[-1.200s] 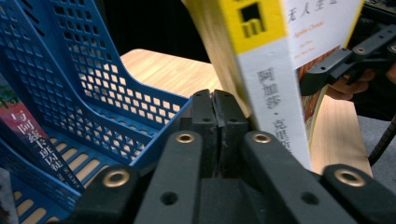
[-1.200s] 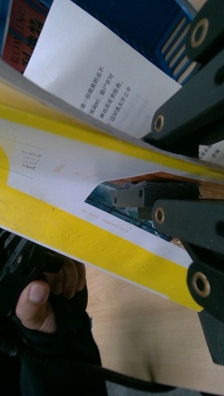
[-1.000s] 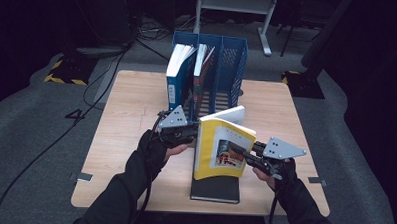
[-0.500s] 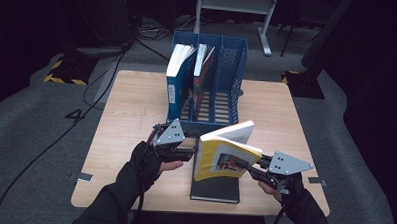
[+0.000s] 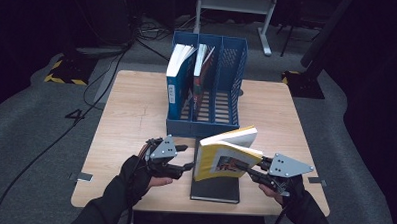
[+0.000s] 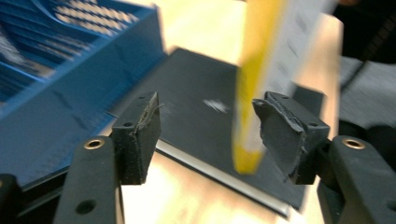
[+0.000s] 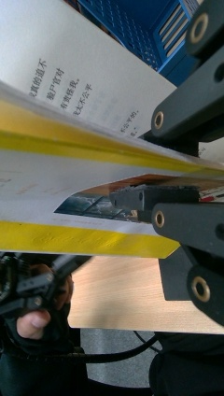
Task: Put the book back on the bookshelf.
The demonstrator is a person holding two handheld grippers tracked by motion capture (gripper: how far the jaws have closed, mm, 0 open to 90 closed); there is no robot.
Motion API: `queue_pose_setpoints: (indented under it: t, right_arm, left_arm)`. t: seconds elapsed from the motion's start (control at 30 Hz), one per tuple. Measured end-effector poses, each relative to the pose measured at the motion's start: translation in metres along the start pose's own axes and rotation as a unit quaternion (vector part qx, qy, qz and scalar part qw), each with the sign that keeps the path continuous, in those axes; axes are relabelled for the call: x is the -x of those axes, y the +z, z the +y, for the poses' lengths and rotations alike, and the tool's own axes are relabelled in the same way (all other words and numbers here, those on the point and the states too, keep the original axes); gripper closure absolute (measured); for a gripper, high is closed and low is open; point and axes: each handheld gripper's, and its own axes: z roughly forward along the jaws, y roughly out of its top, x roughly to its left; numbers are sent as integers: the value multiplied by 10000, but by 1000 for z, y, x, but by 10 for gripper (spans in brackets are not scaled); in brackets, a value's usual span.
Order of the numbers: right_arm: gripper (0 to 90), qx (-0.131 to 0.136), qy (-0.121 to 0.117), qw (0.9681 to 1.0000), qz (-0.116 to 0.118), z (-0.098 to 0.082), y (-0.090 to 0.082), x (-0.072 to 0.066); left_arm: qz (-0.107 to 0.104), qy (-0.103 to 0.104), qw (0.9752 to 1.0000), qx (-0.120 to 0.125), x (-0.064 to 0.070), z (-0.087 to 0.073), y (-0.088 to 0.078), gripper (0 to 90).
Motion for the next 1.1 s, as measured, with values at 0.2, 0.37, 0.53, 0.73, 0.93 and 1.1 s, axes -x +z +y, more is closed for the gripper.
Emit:
queue_pose_setpoints:
  t: [0.2,0.37,0.53,0.73,0.93,1.1]
  right_arm:
    - [783,-81,-27,9999,-78,-1,-2,-3]
    - [759,-146,-90,9998,-98,-2,-7,-6]
    - [727,-264,-50,9994,-224,-7,-14,-4]
    - [690,-487,98,9980,-388,-21,-23,4]
    - [596,-707,284,9952,-615,-33,-26,11]
    - [531,-867,386,9938,-576,-40,-25,13]
  left_arm:
    - [-421,-1,9989,-220,12,-3,18,343]
    - [-557,26,9984,-41,18,5,37,376]
    - [-507,177,9982,258,21,17,42,441]
    - [-579,248,9963,581,22,35,39,472]
    - [-471,285,9951,819,25,49,32,539]
    - [-439,262,9948,877,26,57,31,576]
